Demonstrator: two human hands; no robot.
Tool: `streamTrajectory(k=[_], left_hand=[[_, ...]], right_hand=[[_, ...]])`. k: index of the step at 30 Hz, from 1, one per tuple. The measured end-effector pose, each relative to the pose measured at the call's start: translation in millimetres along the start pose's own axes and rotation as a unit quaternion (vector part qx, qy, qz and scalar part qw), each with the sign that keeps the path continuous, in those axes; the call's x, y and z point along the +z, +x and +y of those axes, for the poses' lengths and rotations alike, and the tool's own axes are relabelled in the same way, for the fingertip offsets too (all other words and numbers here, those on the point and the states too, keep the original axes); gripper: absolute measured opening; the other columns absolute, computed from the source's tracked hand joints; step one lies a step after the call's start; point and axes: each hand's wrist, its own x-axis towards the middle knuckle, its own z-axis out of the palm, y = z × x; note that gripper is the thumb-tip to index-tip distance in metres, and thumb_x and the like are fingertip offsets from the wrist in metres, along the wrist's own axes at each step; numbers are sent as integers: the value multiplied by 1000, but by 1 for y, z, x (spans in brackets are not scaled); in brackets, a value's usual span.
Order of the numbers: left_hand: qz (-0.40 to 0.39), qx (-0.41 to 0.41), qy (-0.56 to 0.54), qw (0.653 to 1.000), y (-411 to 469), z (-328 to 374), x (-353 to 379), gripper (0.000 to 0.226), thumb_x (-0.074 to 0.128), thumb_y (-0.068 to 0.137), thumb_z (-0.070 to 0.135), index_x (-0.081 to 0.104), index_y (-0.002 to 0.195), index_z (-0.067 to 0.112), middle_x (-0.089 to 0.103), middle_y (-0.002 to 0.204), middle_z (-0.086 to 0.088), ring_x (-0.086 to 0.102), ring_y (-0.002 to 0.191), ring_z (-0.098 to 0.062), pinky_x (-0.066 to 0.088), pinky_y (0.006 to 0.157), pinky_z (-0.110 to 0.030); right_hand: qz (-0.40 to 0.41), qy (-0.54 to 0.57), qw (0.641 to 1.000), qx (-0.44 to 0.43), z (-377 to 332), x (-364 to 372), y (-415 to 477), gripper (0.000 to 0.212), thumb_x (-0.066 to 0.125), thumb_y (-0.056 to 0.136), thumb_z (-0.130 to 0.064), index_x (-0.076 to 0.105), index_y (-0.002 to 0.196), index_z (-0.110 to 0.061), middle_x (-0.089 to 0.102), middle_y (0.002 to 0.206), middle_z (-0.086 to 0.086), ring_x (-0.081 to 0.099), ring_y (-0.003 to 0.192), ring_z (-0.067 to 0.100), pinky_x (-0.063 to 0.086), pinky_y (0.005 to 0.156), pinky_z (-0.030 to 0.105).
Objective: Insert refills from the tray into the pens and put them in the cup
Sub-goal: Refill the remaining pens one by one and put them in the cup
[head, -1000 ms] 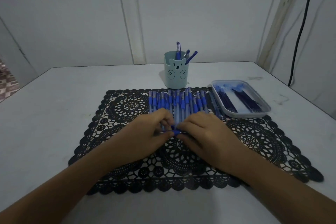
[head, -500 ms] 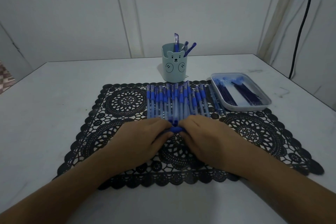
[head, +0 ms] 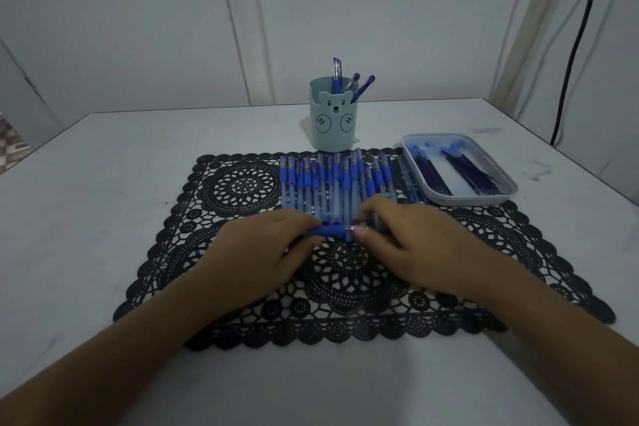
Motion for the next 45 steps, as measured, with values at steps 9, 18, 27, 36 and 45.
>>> streamTrajectory(k=[9,18,27,36,45], left_hand=[[5,-81,-27,996,2,-8,0,17,49,90,34,62,97,25,50,70,19,47,59,5,28,50,-10],[8,-44,-54,998,1,-3,-1,29,42,90,43,62,96,24,51,70,20,50,72,10,39,58,-6],[9,-3,-51,999,-2,8,-5,36,39,88,42,64,98,19,56,71,15,37,47,7,30,45,-6],[-62,-47,-246,966,5,7,-12,37,47,87,43,68,93,13,49,54,9,44,45,-4,32,44,-10],[-124,-62,-304,943,5,-2,-15,29,49,86,51,69,85,29,49,54,4,40,45,-6,31,45,-12]], right_hand=[[-55,24,998,2,6,-14,-1,13,59,86,-28,52,96,-33,48,84,-23,45,80,-4,35,74,14],[4,68,996,58,4,-12,0,18,45,84,-43,55,82,-28,59,81,-13,56,77,9,46,70,23],[13,269,956,117,-11,-4,2,31,49,87,-41,54,62,-25,50,46,-13,41,43,1,35,44,14],[56,282,957,41,-7,-6,-1,19,53,76,-43,58,69,-26,55,54,-2,45,45,4,36,44,12],[67,245,967,18,-5,-7,0,30,52,75,-50,63,75,-22,59,62,0,52,53,10,43,48,20]])
